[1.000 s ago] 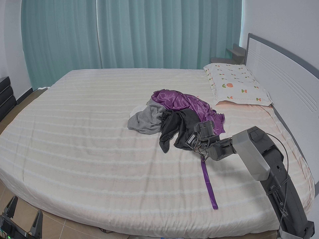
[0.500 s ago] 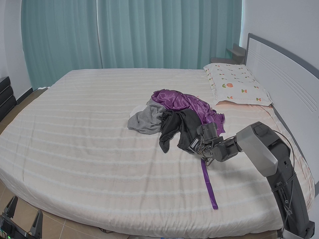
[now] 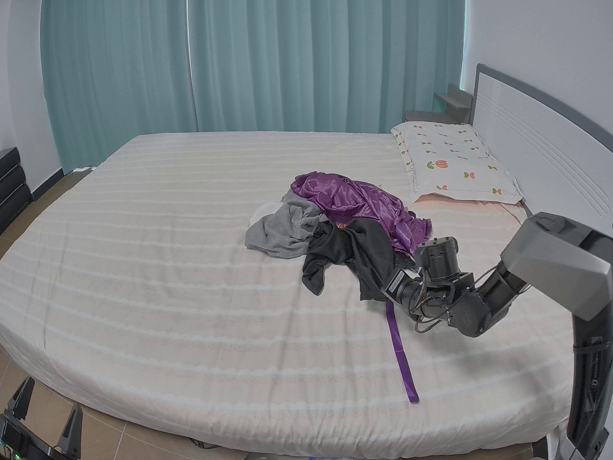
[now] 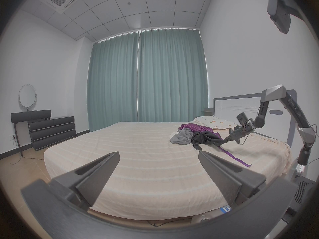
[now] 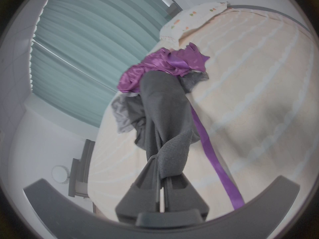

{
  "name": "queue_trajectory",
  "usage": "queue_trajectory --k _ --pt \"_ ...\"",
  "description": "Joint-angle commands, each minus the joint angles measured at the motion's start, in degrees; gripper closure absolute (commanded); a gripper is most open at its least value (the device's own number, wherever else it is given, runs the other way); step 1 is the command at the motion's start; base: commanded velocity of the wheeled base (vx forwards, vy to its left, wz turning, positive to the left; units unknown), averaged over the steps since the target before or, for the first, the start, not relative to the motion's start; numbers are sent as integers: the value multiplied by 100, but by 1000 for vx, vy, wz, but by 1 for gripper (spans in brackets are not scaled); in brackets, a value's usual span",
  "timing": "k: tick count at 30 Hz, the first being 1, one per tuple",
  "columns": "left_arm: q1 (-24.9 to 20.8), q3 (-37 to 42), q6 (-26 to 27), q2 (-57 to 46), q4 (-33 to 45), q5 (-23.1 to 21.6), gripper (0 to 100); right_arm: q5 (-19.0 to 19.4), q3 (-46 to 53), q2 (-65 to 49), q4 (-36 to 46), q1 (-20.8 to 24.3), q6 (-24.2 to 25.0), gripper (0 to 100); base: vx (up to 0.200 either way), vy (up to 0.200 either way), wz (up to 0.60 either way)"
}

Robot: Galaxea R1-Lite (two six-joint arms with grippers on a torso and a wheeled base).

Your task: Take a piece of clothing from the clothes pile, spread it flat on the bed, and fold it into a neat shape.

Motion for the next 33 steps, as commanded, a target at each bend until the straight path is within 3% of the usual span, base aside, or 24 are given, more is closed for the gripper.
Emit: queue_trajectory --k 1,9,13,22,33 --pt "2 101 1 -92 0 -2 0 219 1456 -1716 -1015 339 5 100 0 0 0" --pt "2 101 -8 -92 0 -2 0 219 1852 -2805 -1270 867 -39 100 0 0 0" --pt "2 101 1 -92 0 -2 0 254 1790 -3060 -1253 910 -83 100 0 0 0" --pt "2 101 36 -92 -36 -19 0 755 1817 -3860 -1358 972 -426 100 0 0 0" --pt "2 101 -60 -101 -27 130 0 843 1861 -3983 -1358 1025 -426 100 0 0 0"
